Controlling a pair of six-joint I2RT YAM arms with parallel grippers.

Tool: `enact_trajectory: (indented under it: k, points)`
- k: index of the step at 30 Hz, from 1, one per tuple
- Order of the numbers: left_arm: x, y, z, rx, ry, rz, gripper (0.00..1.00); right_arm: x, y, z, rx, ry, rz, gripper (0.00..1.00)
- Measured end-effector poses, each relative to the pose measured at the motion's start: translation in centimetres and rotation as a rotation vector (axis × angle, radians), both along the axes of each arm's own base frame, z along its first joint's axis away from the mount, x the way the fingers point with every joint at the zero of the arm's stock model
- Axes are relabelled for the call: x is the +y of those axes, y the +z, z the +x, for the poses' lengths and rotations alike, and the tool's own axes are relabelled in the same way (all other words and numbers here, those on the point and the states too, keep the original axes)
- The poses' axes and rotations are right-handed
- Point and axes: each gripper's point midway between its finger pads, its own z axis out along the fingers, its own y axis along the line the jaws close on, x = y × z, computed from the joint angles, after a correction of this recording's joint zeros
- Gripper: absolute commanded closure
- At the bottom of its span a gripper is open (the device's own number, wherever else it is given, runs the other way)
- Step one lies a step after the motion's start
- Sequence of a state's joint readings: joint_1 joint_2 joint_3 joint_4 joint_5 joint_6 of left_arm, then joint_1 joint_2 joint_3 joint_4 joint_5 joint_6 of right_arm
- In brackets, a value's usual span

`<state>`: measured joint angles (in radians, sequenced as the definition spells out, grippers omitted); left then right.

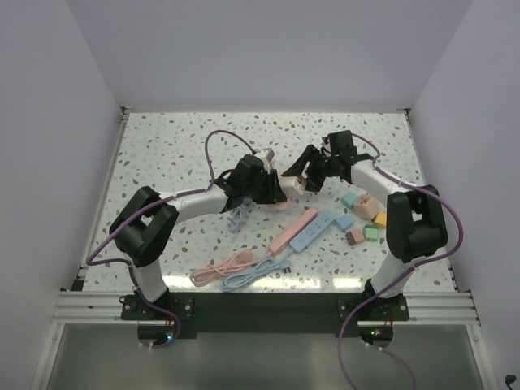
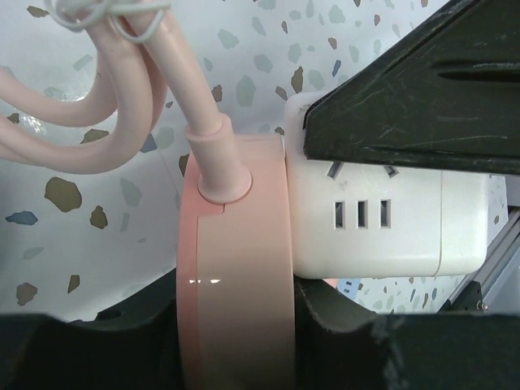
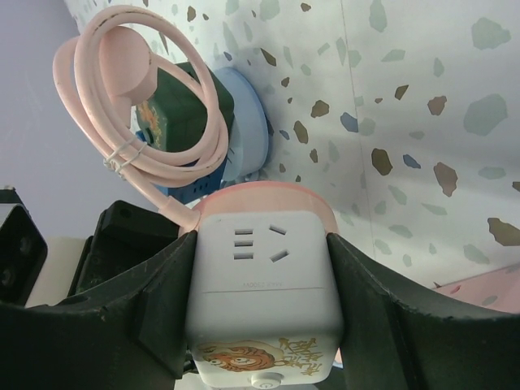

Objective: Pull the plug off the socket

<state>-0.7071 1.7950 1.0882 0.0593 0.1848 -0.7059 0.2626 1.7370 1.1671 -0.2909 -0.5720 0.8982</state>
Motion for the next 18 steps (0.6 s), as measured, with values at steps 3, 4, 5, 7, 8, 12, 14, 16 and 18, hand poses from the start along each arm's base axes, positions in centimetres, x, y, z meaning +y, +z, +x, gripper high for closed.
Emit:
enact_trajectory:
  k: [3,4,5,7,8,12,14,16,18]
  points:
    - [0.0,0.0,0.0,0.001,0.001,0.001,1.00,0.0,0.0,0.0,0.001,-0.002,0.001,0.36]
    - [0.0,0.0,0.0,0.000,0.001,0.001,1.00,0.0,0.0,0.0,0.001,-0.003,0.001,0.33]
    - [0.0,0.0,0.0,0.000,0.001,0.001,1.00,0.0,0.0,0.0,0.003,-0.004,0.002,0.31]
    - [0.0,0.0,0.0,-0.001,0.001,0.002,1.00,0.0,0.0,-0.2,0.010,-0.007,0.008,0.27]
    - [0.1,0.0,0.1,-0.003,0.005,0.004,1.00,0.2,0.1,-0.4,0.017,0.000,0.017,0.27]
    - [0.1,0.0,0.1,-0.004,0.007,0.005,1.00,0.7,-0.1,-1.1,0.029,0.013,0.023,0.50]
    - [0.2,0.0,0.2,0.000,0.011,0.002,1.00,0.6,-0.4,-1.1,0.033,0.009,0.027,0.97]
    - [0.3,0.0,0.2,0.002,0.013,0.003,1.00,0.6,-0.4,-1.1,0.034,0.003,0.034,1.00]
    - [0.3,0.0,0.3,0.005,0.016,0.000,1.00,0.6,-0.4,-1.2,0.033,-0.003,0.037,1.00]
